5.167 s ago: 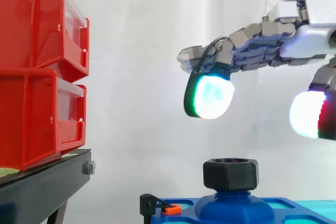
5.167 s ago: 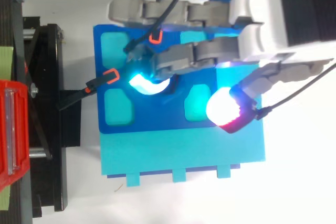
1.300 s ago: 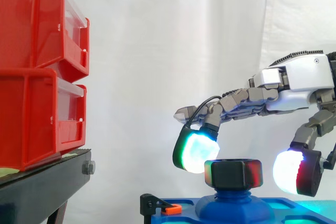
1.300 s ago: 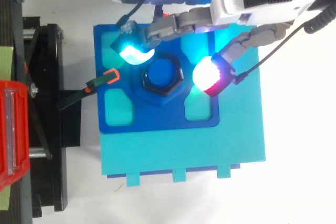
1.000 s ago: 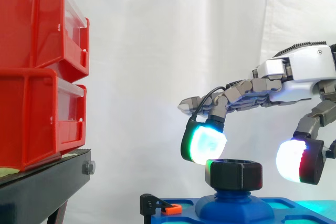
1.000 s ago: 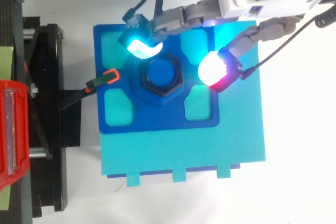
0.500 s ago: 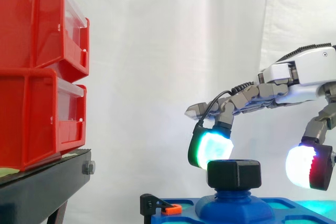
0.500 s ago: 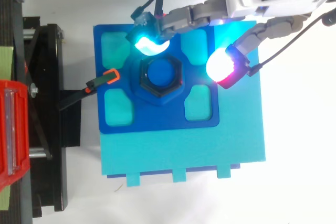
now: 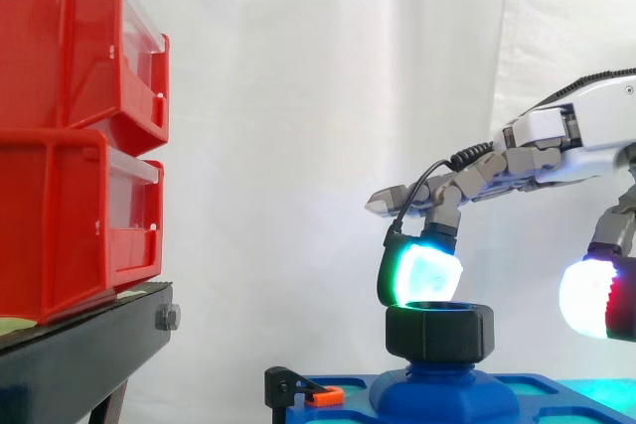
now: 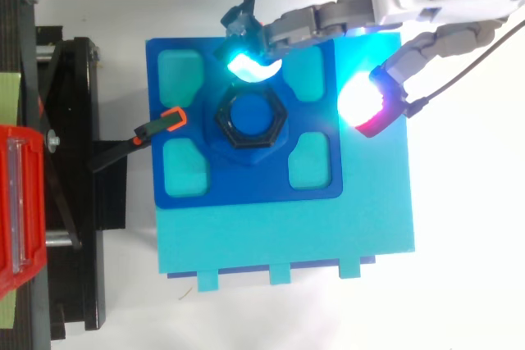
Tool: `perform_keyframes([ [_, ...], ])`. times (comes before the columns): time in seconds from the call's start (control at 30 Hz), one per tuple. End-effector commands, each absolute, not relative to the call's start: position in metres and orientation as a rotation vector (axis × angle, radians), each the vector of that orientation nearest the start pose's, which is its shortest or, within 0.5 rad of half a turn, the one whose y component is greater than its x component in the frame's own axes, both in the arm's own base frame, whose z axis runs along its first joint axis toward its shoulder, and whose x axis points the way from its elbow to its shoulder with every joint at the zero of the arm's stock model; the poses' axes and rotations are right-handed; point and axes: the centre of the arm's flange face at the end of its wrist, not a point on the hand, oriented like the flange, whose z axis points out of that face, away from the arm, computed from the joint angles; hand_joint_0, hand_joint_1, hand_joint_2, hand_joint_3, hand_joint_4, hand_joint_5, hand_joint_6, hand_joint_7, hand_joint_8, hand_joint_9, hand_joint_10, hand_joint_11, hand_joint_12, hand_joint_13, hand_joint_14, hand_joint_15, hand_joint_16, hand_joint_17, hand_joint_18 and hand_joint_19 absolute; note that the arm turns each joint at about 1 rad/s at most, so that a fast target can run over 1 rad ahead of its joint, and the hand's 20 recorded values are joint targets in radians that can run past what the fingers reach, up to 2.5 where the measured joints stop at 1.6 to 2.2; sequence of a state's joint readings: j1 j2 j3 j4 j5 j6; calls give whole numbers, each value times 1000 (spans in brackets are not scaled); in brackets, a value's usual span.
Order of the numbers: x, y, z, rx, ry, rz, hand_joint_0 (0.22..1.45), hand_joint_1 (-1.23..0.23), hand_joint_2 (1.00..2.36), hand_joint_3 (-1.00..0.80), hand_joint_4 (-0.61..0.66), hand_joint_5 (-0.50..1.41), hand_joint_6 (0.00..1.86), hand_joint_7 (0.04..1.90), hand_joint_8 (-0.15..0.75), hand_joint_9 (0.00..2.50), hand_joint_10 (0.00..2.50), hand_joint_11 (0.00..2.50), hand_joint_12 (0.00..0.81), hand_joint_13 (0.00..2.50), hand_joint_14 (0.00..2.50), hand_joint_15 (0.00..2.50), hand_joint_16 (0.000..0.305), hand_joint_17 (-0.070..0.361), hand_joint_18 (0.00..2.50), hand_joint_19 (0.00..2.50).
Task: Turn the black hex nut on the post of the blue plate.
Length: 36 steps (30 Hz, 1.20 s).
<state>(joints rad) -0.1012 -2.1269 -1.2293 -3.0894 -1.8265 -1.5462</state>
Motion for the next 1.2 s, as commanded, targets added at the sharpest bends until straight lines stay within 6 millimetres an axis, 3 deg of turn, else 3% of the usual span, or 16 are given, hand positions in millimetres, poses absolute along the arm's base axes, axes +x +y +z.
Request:
perform_keyframes([
  [0.0, 669, -177, 329, -92, 1741, 155, 432, -688, 1000, -500, -23, -300, 502, 711, 128, 0, 0, 0, 315, 0, 0, 21, 46, 103, 0, 92],
  [0.23, 669, -171, 328, -101, 1753, 155, 441, -674, 1000, -500, -27, -300, 502, 706, 123, 0, 0, 0, 311, 0, 0, 12, 45, 101, 0, 101],
  [0.67, 664, -158, 347, -87, 1763, 130, 452, -659, 1000, -500, -25, -300, 502, 708, 122, 0, 0, 0, 307, 0, 0, 10, 44, 100, 0, 114],
  [1.17, 666, -136, 344, -88, 1791, 129, 461, -640, 1000, -500, -23, -300, 502, 706, 122, 0, 0, 0, 303, 0, 0, 11, 43, 98, 0, 119],
])
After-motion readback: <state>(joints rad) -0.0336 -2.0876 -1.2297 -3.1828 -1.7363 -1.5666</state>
